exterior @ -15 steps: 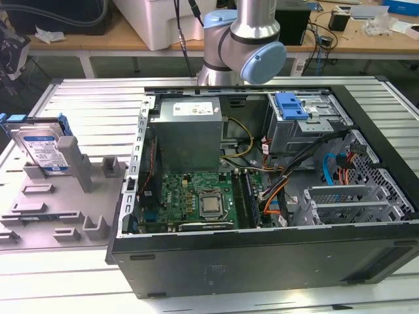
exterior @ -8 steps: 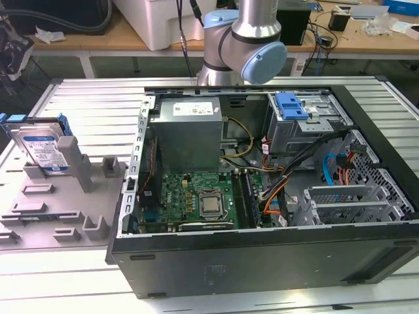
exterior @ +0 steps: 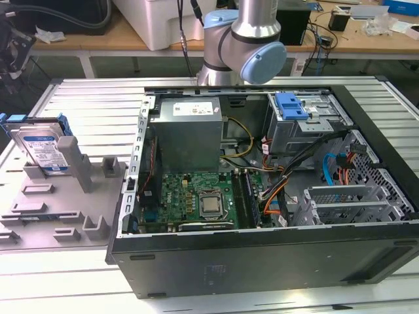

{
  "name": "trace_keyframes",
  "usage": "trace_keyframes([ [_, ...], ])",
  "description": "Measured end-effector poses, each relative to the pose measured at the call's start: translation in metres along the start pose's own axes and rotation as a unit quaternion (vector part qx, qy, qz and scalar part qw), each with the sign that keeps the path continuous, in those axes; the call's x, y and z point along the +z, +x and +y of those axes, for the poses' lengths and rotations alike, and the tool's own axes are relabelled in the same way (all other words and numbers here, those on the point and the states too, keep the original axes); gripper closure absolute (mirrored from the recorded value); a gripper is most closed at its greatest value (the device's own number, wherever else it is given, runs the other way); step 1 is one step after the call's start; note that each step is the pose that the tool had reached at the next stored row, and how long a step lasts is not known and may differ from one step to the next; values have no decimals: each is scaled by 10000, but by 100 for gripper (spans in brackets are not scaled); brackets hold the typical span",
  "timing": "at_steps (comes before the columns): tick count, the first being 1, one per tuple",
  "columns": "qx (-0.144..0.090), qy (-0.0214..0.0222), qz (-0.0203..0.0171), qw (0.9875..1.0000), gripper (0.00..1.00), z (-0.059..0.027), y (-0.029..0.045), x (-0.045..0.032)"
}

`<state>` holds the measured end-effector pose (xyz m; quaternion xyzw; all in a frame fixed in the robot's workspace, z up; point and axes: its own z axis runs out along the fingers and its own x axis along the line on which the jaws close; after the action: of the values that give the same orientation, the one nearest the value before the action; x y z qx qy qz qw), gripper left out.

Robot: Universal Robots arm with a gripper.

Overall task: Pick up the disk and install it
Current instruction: 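Pick up the disk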

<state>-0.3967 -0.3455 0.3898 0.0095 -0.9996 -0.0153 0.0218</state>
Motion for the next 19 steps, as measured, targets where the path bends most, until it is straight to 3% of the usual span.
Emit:
trace_keyframes([
  [6,-322,40,13,9995,89,13,21,5],
  [11,-604,64,23,9982,89,22,39,11],
  [16,-975,83,33,9952,89,23,48,18],
  [19,-1281,96,41,9917,89,23,53,23],
])
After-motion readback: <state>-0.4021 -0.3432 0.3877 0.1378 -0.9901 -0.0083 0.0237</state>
